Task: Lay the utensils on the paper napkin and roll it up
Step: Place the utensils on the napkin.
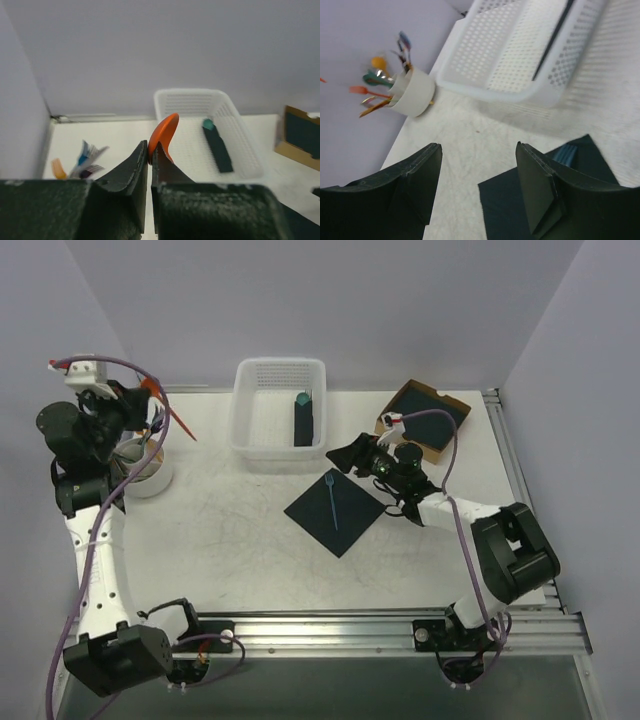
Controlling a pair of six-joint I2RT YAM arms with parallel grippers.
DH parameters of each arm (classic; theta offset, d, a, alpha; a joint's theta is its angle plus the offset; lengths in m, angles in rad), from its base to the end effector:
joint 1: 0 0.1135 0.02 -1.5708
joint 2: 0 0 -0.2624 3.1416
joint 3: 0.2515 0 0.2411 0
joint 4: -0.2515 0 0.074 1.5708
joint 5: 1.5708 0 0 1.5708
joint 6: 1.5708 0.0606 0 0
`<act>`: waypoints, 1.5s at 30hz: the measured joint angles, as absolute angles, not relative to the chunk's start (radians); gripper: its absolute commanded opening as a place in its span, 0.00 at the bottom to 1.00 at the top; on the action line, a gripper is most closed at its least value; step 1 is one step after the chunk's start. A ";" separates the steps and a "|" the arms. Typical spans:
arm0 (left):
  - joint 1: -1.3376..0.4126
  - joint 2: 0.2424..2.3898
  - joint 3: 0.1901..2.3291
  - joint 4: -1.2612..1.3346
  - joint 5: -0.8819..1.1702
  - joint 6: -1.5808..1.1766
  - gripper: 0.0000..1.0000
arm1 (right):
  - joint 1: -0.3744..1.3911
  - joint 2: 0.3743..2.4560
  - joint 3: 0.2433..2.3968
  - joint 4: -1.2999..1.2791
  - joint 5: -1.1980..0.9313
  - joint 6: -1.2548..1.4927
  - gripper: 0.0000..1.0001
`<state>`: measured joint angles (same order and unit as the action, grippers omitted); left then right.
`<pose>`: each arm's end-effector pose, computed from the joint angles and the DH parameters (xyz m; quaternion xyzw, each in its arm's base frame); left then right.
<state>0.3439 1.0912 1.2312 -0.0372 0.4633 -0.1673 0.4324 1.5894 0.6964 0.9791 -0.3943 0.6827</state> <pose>0.2438 0.0586 0.4515 0.0001 0.6739 -0.0895 0.7334 0.3058 0.1668 0.2428 -0.0605 0.6758 0.4947 0.5431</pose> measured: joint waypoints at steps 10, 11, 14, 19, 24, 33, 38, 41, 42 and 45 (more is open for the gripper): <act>-0.075 1.056 1.140 -0.221 0.520 -0.360 0.02 | 0.574 1.499 0.858 0.815 -0.506 0.622 0.60; -0.095 1.053 1.117 -0.218 0.520 -0.375 0.03 | 0.592 1.483 0.857 0.803 -0.507 0.622 0.60; -0.142 1.047 1.044 -0.212 0.521 -0.411 0.02 | 0.657 1.434 0.856 0.783 -0.505 0.606 0.60; -0.167 1.048 0.970 -0.200 0.531 -0.442 0.03 | 0.769 1.415 0.860 0.744 -0.501 0.580 0.56; -0.179 1.060 0.954 -0.154 0.552 -0.453 0.02 | 0.822 1.450 0.905 0.675 -0.476 0.557 0.52; -0.199 1.065 0.943 -0.103 0.567 -0.467 0.02 | 0.840 1.501 0.937 0.615 -0.424 0.536 0.35; -0.213 1.065 0.921 -0.103 0.567 -0.469 0.02 | 0.840 1.508 0.960 0.608 -0.408 0.532 0.31; -0.215 1.064 0.921 -0.103 0.567 -0.469 0.03 | 0.841 1.508 0.962 0.605 -0.400 0.526 0.10; -0.215 1.064 0.921 -0.103 0.567 -0.468 0.05 | 0.841 1.508 0.962 0.604 -0.399 0.527 0.03; -0.215 1.064 0.921 -0.108 0.567 -0.468 0.33 | 0.846 1.508 0.962 0.601 -0.390 0.530 0.00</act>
